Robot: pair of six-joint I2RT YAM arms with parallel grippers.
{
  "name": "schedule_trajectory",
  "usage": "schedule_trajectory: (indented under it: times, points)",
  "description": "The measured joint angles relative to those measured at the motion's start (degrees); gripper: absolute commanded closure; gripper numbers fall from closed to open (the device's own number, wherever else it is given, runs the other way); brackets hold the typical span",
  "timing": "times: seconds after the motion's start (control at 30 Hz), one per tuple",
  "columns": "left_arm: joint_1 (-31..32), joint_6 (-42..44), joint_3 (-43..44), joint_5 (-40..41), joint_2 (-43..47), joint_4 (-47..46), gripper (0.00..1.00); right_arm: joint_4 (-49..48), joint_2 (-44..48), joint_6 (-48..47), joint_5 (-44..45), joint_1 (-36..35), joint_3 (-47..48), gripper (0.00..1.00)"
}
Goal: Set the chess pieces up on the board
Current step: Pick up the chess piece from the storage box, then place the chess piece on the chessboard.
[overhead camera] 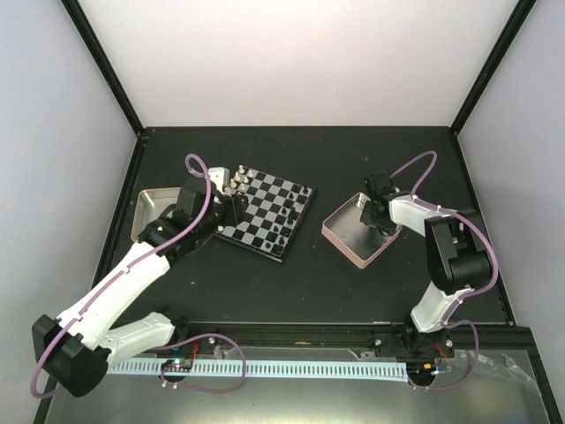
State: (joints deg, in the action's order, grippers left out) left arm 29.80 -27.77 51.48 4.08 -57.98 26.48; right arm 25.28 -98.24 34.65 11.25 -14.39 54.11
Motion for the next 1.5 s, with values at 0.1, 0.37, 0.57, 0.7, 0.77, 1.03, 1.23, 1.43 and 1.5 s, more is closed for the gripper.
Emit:
schedule_trajectory:
  times: [0.1,0.37,0.57,0.7,0.77,1.03,1.23,1.43,1.5]
  points:
    - [0.0,-0.1,0.0,-0.5,0.0,0.0,0.45,0.2,-0.8,-1.4,-1.0,0.3,1.0,0.86]
    - [0.0,-0.2,0.0,-2.7,0.0,-0.1,0.44,0.9,-1.7,-4.3,-2.8,0.3,2.6,0.95]
    - [0.0,-0.4,-0.5,-9.2,0.3,-3.3,0.43,-0.5,6.4,-7.7,-8.9,0.3,-0.5,0.93]
    - [0.0,-1.5,-3.0,-15.3,1.3,-9.2,0.38,-5.7,15.5,-10.4,-19.5,0.3,-3.4,0.92]
    - [0.0,-2.8,-4.2,-18.7,1.3,-12.3,0.36,-9.0,18.0,-11.3,-25.6,-0.1,-4.3,0.92]
    - [0.0,-11.6,-2.3,-33.5,-5.1,-17.4,0.34,-17.2,20.1,-15.8,-45.2,-8.1,-6.0,0.93]
    - [0.1,-17.9,-0.3,-42.2,-10.9,-17.4,0.32,-17.7,23.6,-20.5,-51.1,-16.0,-6.0,0.93]
    - [0.3,-20.0,-0.3,-45.7,-12.6,-17.4,0.36,-15.2,24.6,-24.9,-50.8,-20.3,-4.2,0.93]
    - [0.4,-20.3,-0.3,-46.2,-13.3,-17.4,0.4,-14.3,24.5,-26.0,-50.6,-21.1,-3.3,0.93]
